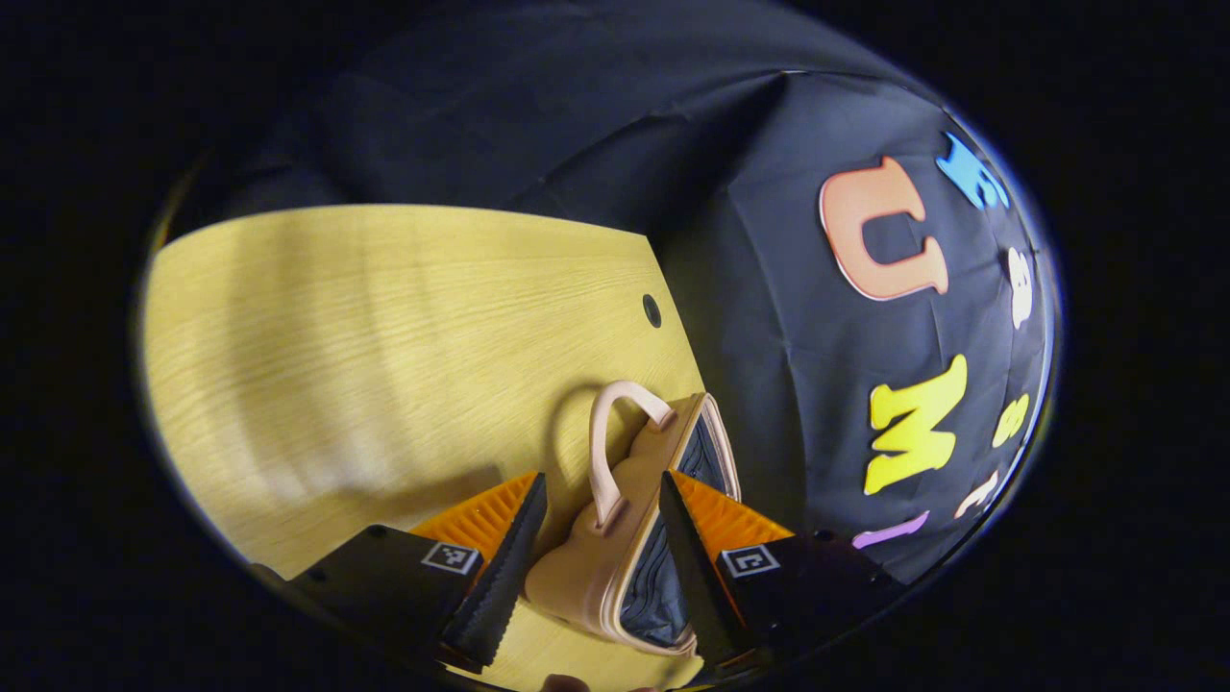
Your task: First open the suitcase, pack the skin care products into it, and then close the suitcase.
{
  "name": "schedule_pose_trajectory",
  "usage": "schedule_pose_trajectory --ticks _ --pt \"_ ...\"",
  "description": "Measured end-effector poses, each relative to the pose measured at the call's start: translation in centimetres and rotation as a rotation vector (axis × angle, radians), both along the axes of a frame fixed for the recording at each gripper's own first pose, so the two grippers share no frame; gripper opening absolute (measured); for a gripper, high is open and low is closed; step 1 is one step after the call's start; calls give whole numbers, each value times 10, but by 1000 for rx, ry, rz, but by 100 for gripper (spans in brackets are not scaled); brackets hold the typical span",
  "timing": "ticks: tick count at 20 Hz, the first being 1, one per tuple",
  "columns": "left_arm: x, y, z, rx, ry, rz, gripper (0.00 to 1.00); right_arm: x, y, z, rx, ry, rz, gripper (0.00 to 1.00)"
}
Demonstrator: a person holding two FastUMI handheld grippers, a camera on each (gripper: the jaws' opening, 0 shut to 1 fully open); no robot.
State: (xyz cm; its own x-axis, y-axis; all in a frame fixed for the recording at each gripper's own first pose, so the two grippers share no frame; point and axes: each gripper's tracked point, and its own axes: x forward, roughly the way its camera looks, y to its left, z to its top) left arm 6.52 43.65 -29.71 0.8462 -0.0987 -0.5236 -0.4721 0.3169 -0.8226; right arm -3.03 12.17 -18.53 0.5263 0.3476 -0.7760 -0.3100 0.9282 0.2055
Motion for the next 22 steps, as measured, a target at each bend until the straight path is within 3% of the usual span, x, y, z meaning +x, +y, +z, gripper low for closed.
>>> schedule_pose_trajectory --ticks 5,6,7,8,9,10,12,13,14,15,19,20,21,22 --pt "33 3 -26 -87 -11 42 70 0 9 6 -23 -21 19 80" --pt "37 3 -30 -99 -6 43 68 0 9 7 -21 -22 13 75" --pt "42 2 -31 -109 -1 49 76 -1 8 8 -25 -25 8 80" --pt "47 4 -32 -114 1 54 60 -1 6 8 -32 -32 7 80" --pt "50 7 -32 -107 0 58 53 -1 2 8 -49 -43 12 80" --pt "51 12 -30 -97 -3 67 34 0 -1 8 -65 -58 19 80" --pt "55 17 -30 -92 13 73 30 -3 -8 12 -79 -73 13 80" --pt "55 14 -29 -85 25 66 18 -1 -11 17 -66 -85 -6 81" --pt "54 13 -27 -65 37 60 16 1 -13 20 -50 -95 -30 76" --pt "54 13 -23 -43 40 54 12 3 -17 23 -37 -104 -50 81" --pt "61 11 33 61 -16 42 6 11 -42 37 -28 -177 -124 81" --pt "64 5 52 109 -33 18 6 14 -51 43 -31 -205 -152 81" --pt "66 -2 73 171 -50 -10 14 17 -59 48 -31 -233 -179 81" --pt "70 -10 94 224 -75 -33 5 19 -68 54 -32 -261 -206 81"
